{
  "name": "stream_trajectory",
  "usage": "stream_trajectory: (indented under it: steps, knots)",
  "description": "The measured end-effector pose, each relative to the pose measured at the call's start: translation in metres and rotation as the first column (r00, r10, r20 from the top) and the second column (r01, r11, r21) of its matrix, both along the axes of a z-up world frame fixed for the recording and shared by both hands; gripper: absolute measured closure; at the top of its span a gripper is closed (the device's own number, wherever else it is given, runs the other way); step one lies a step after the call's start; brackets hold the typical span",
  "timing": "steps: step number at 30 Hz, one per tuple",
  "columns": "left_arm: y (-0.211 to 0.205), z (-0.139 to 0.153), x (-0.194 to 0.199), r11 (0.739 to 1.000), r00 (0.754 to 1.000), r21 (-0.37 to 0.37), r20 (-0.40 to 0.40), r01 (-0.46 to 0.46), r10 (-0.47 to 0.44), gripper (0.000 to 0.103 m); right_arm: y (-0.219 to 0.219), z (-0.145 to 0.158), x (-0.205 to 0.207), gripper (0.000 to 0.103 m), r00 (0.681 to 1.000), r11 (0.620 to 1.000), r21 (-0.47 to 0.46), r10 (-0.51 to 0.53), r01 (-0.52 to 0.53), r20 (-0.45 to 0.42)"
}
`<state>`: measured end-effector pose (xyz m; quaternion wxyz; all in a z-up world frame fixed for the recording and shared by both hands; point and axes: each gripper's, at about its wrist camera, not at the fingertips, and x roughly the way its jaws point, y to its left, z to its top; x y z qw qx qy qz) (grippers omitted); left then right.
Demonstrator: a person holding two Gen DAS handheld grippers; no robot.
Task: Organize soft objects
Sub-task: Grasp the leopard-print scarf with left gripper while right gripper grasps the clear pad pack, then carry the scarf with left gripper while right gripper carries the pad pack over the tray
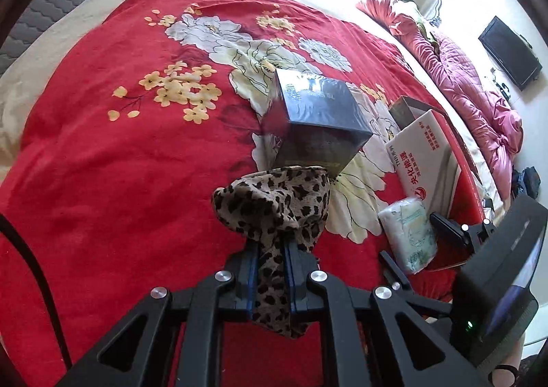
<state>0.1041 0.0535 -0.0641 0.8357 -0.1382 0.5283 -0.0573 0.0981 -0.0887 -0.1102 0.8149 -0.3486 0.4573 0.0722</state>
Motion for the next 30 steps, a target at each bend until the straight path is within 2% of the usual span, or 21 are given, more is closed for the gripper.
stream_trajectory:
  steps: [1,4,7,9,11,13,14,17,26,30]
  knots:
    - [0.001,0.001,-0.002,1.0,1.0,0.0,0.005,0.0,0.0,0.09,0.001,-0.002,0.004,0.033,1.0,1.0,-0.01,-0.003,0.003,0.009]
    - [-0.002,0.007,-0.004,1.0,1.0,0.01,0.021,0.004,-0.004,0.09,0.006,-0.012,0.011,0.057,1.0,0.997,-0.078,0.009,-0.007,0.03]
    - [-0.008,0.013,-0.006,1.0,0.999,0.026,0.036,0.011,-0.012,0.09,0.004,-0.014,0.016,0.065,0.999,0.998,-0.054,0.016,-0.014,0.029]
    - [-0.009,0.017,-0.008,0.999,0.999,0.032,0.041,0.012,-0.014,0.09,-0.005,-0.004,0.019,0.067,1.0,1.0,0.03,0.001,-0.002,0.023]
    - [-0.012,0.022,-0.011,0.999,0.999,0.041,0.048,0.016,-0.018,0.09,-0.016,0.014,0.019,0.068,1.0,0.988,0.152,-0.01,0.008,0.01]
    - [-0.014,0.028,-0.013,0.999,0.998,0.045,0.059,0.019,-0.021,0.09,-0.029,0.034,0.019,0.068,0.999,0.956,0.292,-0.037,0.038,-0.008]
    - [-0.015,0.032,-0.014,0.999,0.998,0.047,0.064,0.019,-0.023,0.09,-0.04,0.048,0.019,0.068,0.998,0.913,0.403,-0.05,0.059,-0.033]
    - [-0.02,0.047,-0.018,0.998,0.996,0.058,0.09,0.02,-0.025,0.09,-0.062,0.077,0.019,0.067,0.995,0.804,0.588,-0.063,0.095,-0.075]
    - [-0.035,0.085,-0.03,0.996,0.986,0.087,0.16,0.022,-0.036,0.09,-0.076,0.134,0.0,0.067,0.996,0.7,0.71,-0.089,0.083,-0.028]
    - [-0.041,0.097,-0.035,0.995,0.983,0.098,0.178,0.025,-0.043,0.09,-0.084,0.15,-0.005,0.067,0.995,0.676,0.734,-0.096,0.074,-0.012]
